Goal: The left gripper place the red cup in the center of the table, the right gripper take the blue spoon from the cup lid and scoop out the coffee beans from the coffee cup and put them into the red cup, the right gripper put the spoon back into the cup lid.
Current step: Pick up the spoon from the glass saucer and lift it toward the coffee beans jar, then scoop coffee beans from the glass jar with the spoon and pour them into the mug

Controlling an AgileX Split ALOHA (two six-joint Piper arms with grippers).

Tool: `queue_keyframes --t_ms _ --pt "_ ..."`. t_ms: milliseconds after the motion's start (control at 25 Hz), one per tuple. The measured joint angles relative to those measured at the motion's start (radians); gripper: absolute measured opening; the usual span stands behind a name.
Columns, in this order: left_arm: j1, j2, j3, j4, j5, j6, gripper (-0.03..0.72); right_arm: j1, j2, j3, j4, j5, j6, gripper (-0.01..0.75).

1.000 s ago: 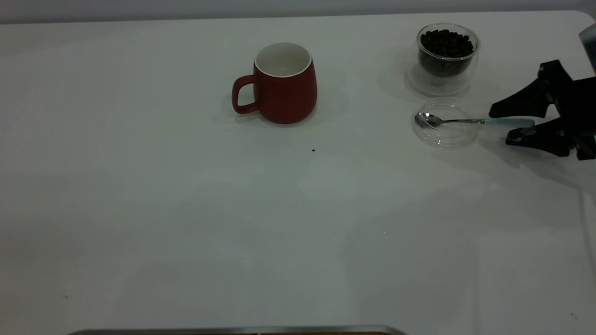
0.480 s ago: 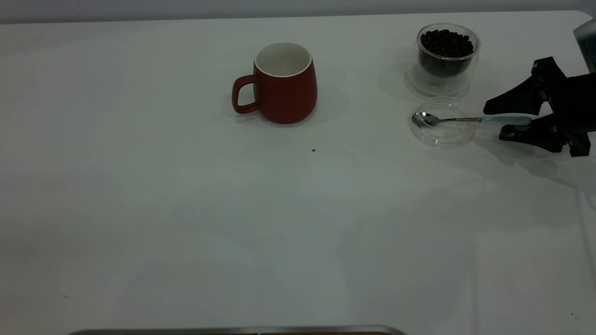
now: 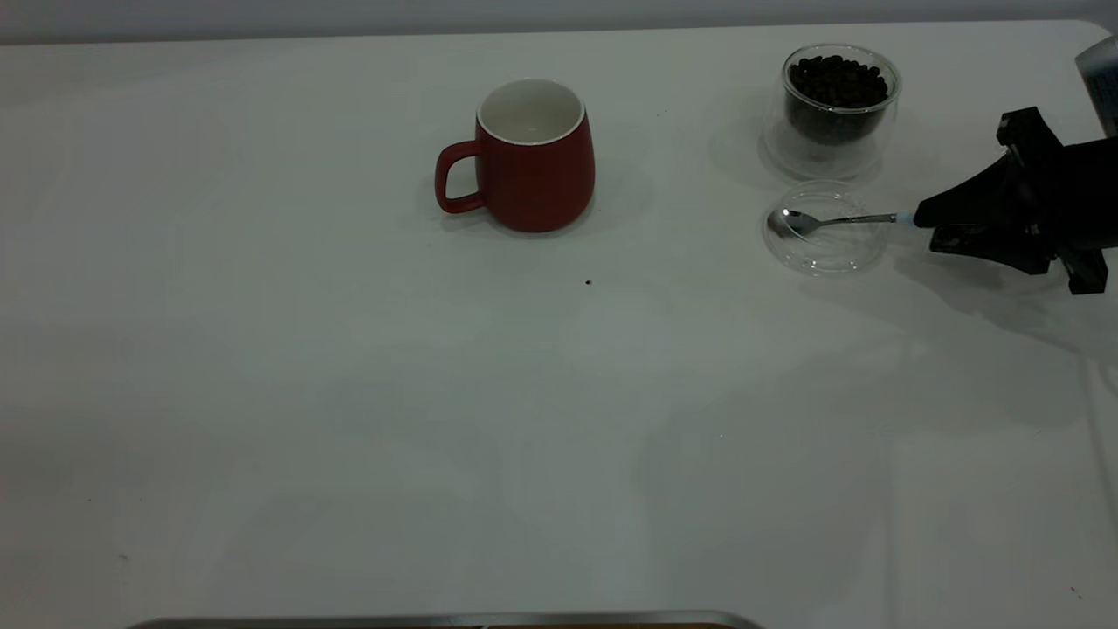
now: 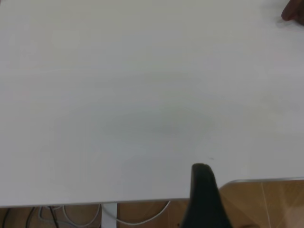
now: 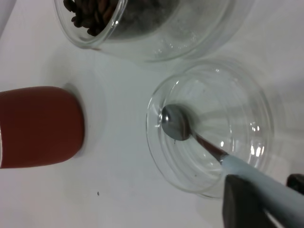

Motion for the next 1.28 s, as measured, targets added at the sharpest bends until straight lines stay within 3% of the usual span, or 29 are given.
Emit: queue_keyframes --t_ms 240,520,800,1000,1280 --pt "0.0 0.0 0.0 0.0 0.0 0.0 0.587 0.0 -0.002 -0.002 -0.031 0.052 0.0 0.11" --pt "0.0 0.0 0.0 0.0 0.0 -0.001 0.587 0.0 -0.048 -0.002 -0.136 0.026 0.021 0.109" --pt "0.0 0.0 0.0 0.0 0.0 -0.001 0.587 0.0 -0.225 -0.002 -0.337 -0.047 0.164 0.109" --pt "0.0 0.0 0.0 0.0 0.0 -0.001 0.587 0.0 -0.387 -0.013 -0.441 -0.025 0.203 0.107" --pt "0.0 0.0 0.0 0.0 0.0 -0.001 0.587 0.0 -0.401 -0.233 -0.482 0.023 0.359 0.105"
